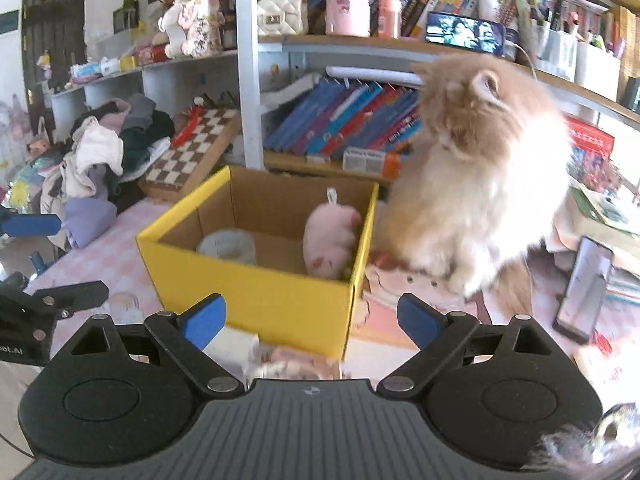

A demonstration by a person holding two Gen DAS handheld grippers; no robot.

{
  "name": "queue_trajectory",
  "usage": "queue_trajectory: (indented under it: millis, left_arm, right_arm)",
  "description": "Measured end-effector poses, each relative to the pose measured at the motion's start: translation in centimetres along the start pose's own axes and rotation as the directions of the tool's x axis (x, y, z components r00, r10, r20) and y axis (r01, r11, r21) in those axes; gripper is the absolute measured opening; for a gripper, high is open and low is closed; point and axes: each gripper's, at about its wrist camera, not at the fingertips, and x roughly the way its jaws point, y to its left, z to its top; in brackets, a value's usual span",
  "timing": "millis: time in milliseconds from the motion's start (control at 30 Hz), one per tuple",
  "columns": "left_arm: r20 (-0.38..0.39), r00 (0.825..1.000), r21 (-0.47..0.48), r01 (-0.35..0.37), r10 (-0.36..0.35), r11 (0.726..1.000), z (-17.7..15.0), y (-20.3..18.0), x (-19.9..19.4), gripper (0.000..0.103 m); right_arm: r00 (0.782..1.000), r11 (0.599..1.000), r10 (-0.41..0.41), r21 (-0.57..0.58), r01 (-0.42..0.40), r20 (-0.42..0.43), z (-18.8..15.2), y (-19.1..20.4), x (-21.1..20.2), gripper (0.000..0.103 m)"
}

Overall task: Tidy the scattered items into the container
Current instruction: 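Withdraw both open tools up and away from the yellow box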

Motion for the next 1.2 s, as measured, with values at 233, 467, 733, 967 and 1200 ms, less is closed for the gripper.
queue_trajectory:
  millis: [233,467,733,967,1200]
  left_arm:
    - [-0.016,0.998,-0.116,0.051,-0.053,0.992,-2.6,0.0,-1.7,0.094]
    - [-0.065,0.996,-0.135,0.044,-0.053,0.99,-4.7,-0.6,-2.2,0.094]
    - [-0.108,0.992,-0.17,0.052,-0.071,0.984,-6.7,-0.9,-1.9,0.094]
    - [-0.131,0.987,-0.156,0.072,-0.092,0.985,-7.6,-1.6,-1.6,0.094]
    - [-0.156,0.983,-0.145,0.077,-0.1,0.986,-8.1,-2.1,-1.2,0.094]
  right_arm:
    - [0.995,0.992,-0.087,0.087,0.091,-0.051,-3.2,1.0,-1.6,0.093]
    - [0.992,0.991,-0.1,0.082,0.107,-0.082,-5.6,2.8,-2.4,0.093]
    - [0.989,0.996,-0.088,0.023,0.092,-0.116,-7.7,4.9,-2.3,0.092]
    - [0.985,0.997,-0.07,0.024,0.074,-0.158,-8.7,5.2,-1.7,0.09]
    - [0.984,0.998,-0.048,0.037,0.055,-0.173,-8.9,5.3,-1.6,0.084]
